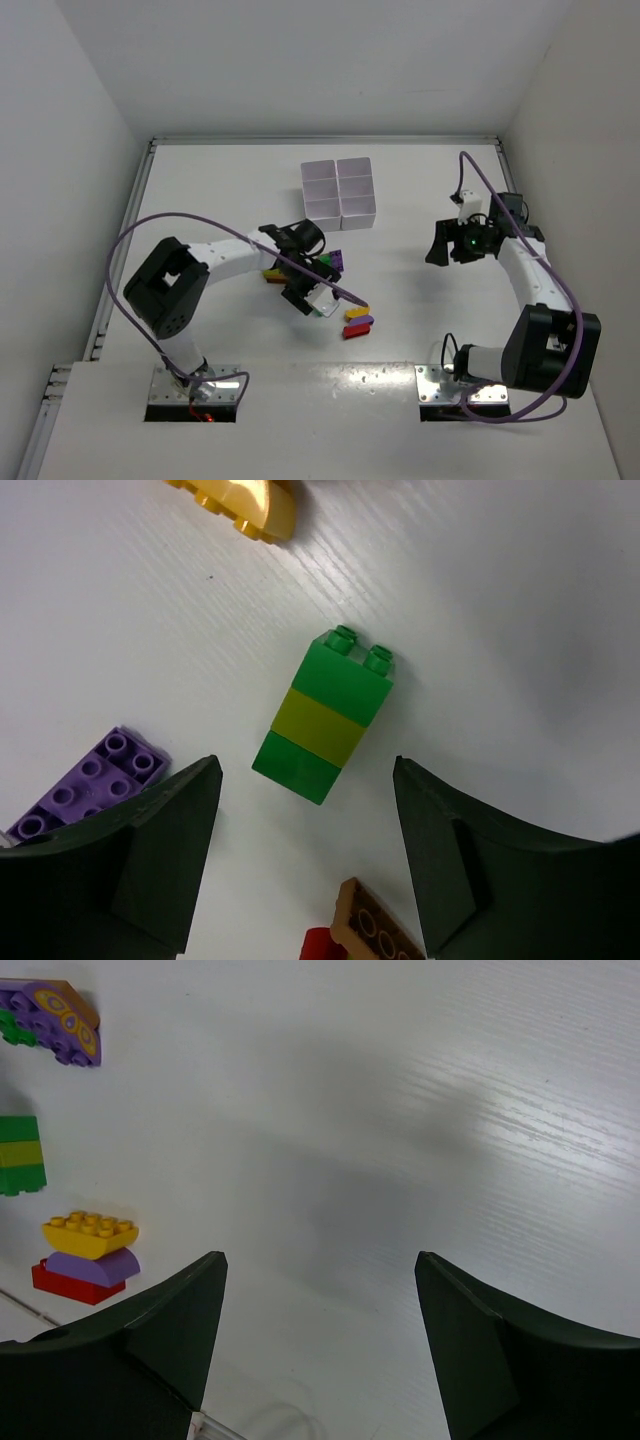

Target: Sort the legos into containers by color

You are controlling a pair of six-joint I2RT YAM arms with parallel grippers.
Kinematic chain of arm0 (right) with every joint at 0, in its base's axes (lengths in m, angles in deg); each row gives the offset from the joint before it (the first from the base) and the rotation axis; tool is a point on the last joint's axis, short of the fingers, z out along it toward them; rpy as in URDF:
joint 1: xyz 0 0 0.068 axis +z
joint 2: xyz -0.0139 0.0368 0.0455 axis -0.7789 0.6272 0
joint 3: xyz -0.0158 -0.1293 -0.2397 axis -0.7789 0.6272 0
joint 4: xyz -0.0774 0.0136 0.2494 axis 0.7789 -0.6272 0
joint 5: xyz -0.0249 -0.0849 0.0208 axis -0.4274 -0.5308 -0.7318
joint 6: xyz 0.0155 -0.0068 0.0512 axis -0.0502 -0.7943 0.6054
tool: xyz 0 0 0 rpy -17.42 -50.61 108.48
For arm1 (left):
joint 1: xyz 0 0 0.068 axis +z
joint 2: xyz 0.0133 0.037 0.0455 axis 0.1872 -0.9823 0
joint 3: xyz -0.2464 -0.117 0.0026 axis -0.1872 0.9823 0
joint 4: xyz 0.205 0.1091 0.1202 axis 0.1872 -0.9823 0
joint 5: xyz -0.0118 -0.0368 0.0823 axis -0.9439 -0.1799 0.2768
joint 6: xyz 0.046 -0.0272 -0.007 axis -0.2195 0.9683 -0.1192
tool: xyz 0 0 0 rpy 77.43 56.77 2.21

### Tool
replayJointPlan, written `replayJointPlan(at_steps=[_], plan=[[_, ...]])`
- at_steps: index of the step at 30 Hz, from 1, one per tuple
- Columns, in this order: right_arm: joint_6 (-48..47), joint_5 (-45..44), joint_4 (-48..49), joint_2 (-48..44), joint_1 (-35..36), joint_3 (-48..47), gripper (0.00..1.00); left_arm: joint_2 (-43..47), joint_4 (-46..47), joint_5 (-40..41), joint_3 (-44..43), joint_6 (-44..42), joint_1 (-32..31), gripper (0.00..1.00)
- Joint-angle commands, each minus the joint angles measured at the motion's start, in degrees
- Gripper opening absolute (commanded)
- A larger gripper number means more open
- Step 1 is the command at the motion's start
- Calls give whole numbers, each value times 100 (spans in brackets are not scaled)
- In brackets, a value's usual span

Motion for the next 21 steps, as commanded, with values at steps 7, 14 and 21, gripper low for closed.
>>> replayJointPlan(at_steps=[7,14,21], plan=[[40,231,128,-94,-152,-176,77,-588,-1189,-325,-726,-1342,-230,71],[40,232,128,-94,-258,-176,77,-861,-1303,-88,-894,-1404,-230,59],[-267,442,-109,-147,-109,-290,77,-755,-698,-298,-956,473,-20,22]])
